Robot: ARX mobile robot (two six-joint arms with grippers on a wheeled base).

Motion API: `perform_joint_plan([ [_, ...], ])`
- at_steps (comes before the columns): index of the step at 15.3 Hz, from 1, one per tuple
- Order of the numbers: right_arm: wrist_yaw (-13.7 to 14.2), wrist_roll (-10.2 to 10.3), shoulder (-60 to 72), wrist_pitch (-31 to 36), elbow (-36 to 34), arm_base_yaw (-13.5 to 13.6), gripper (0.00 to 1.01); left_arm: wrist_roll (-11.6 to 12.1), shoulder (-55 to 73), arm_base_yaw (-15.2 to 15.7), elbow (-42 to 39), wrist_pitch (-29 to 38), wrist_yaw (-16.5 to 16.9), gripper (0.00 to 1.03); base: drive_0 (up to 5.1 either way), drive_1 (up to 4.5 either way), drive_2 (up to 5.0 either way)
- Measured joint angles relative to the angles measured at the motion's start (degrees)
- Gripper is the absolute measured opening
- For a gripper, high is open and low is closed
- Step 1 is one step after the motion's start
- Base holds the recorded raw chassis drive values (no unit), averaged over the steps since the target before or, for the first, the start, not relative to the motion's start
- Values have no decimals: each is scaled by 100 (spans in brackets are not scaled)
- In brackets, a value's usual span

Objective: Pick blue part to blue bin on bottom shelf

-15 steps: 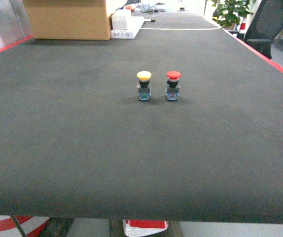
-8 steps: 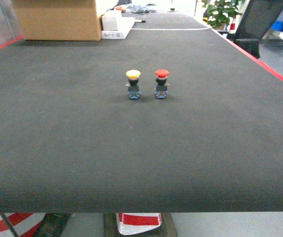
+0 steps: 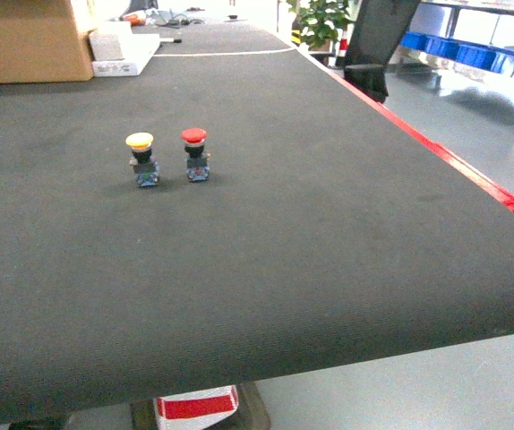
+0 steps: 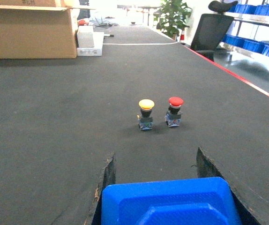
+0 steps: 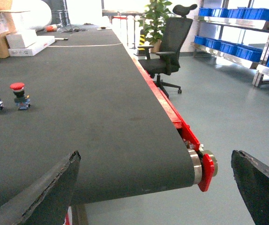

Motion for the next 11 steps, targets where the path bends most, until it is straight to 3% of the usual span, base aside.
perform_joint_plan([
  [11, 0, 0, 0, 0, 0, 0, 98, 0, 0, 2, 2, 2, 0, 43, -162, -162, -162],
])
